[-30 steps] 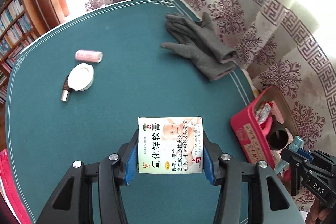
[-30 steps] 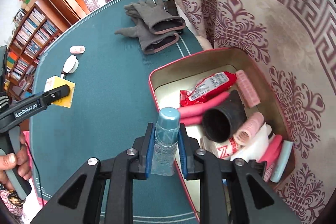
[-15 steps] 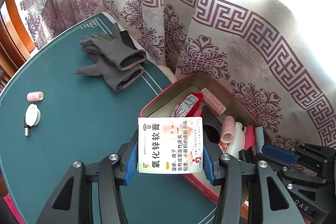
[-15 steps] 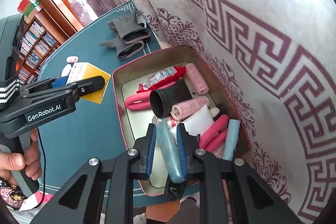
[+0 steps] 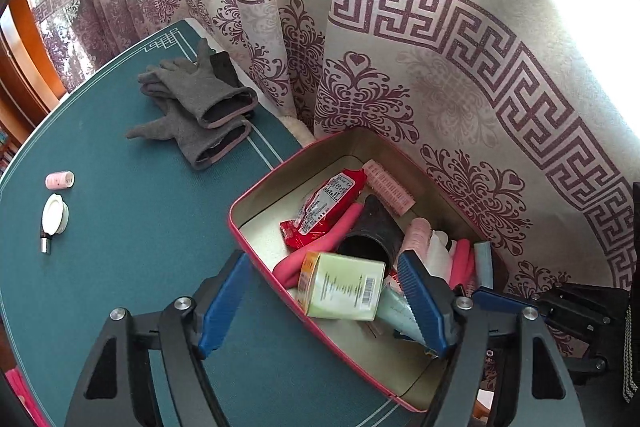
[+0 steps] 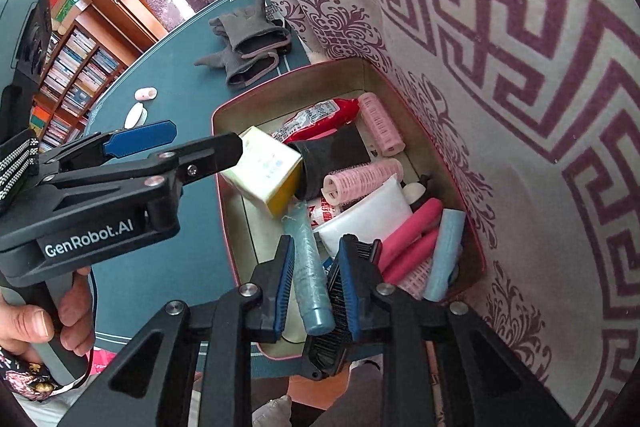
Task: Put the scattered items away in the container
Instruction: 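Open both grippers to drop the box and tube into the tin, then move both grippers back from the tin toward the brown bottle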
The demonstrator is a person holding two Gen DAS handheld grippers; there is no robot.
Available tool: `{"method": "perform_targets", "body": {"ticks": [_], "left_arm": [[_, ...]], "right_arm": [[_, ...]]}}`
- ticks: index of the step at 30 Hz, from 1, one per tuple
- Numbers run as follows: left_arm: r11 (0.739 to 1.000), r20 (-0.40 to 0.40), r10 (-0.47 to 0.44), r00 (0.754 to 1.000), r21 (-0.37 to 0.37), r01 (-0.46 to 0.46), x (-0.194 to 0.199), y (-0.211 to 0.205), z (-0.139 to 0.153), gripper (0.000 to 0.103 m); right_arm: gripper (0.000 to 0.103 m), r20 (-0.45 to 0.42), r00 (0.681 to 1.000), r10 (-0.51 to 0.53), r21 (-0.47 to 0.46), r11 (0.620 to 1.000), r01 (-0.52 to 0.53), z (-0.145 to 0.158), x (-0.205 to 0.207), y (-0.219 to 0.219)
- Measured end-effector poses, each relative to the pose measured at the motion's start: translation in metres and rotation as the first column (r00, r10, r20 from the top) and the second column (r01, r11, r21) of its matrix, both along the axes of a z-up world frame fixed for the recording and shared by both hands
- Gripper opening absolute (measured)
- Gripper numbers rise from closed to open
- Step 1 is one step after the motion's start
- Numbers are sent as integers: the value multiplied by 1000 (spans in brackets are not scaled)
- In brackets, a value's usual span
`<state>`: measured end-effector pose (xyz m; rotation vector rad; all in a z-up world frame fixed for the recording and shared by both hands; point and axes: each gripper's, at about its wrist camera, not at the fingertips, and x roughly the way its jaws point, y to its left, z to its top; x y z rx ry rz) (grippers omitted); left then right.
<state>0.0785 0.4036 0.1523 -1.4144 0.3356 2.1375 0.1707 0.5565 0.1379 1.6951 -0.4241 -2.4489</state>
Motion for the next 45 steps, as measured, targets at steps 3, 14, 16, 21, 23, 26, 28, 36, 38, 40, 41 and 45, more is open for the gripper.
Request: {"method": "perform_targets", "body": {"ticks": [3,14,16,21,23,26,28,36,38,40,41,45], "left_arm": [[1000,5,20,1000,-4,-20,-2,-4,-2,77],[998,30,65,997,-16,-65,-7,-23,-8,77],[997,34,78,996,-17,-78,-9,-29,-9,77],[992,41,122,992,-18,-121,-15,-49,-10,77],[990,45,143,989,-19,-142,-18,-59,-12,77],[983,51,182,982,-23,-181,-23,-77,-15,77],[977,55,211,976,-25,-210,-27,-91,-17,77],[940,54,340,939,-23,-339,-49,-159,-17,77],[928,46,372,927,-24,-371,-56,-180,-16,77],[912,42,409,911,-27,-409,-63,-202,-16,77],[904,41,428,903,-29,-428,-67,-214,-17,77],[865,37,501,864,-44,-500,-80,-261,-20,77]], "right_arm": [[32,3,1000,7,-3,1000,-7,0,0,0],[32,149,980,130,-151,983,-107,-31,-3,-22],[32,133,981,142,-180,977,-117,-29,-4,-24],[32,92,991,98,-126,988,-86,-19,-7,-25],[32,78,993,85,-108,991,-76,-16,-10,-26],[32,51,995,81,-75,994,-77,-9,-14,-32],[32,30,996,84,-50,995,-83,-2,-17,-37],[36,-41,994,100,26,995,-99,19,-31,-70],[36,-43,993,108,32,994,-107,19,-37,-83],[36,-42,992,122,35,992,-121,18,-42,-96],[36,-41,991,131,35,991,-129,18,-44,-102],[36,-30,986,166,36,986,-165,14,-52,-132]]}}
